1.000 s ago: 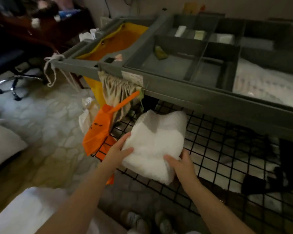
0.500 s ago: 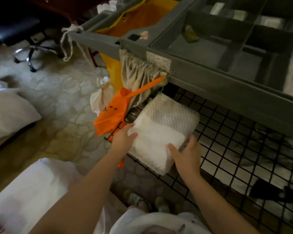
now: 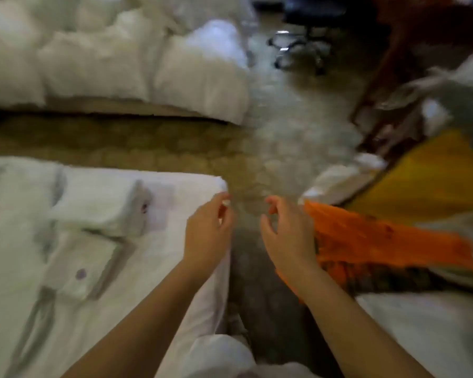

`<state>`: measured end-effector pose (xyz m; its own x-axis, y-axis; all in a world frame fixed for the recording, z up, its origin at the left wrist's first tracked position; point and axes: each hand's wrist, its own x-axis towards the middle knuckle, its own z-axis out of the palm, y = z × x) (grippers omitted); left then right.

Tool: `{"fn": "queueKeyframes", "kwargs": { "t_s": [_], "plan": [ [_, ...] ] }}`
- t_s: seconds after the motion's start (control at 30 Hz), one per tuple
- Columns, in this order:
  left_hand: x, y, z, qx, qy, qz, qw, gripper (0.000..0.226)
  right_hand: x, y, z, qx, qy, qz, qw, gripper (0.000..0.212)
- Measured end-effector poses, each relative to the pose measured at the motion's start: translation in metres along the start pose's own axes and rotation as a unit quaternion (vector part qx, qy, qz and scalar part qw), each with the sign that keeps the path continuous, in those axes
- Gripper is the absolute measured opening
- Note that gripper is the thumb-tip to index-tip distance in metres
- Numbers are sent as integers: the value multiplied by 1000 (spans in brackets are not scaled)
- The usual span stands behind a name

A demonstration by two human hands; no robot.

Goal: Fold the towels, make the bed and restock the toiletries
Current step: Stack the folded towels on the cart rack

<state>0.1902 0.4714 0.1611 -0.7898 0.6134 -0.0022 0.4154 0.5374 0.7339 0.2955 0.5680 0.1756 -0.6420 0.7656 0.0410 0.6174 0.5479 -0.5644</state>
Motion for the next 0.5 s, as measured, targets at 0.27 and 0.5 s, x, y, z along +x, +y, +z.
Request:
{"fn": "queueKeyframes", "kwargs": {
  "t_s": [0.27,0.5],
  "plan": [
    [25,-203,-79,15,166,-319,933,34,86,-117,196,-25,-248,-154,956,36],
    [69,-294,-66,-135,162,-470,857,67,161,-175,332,-57,-316,-178,930,56]
  ]
}}
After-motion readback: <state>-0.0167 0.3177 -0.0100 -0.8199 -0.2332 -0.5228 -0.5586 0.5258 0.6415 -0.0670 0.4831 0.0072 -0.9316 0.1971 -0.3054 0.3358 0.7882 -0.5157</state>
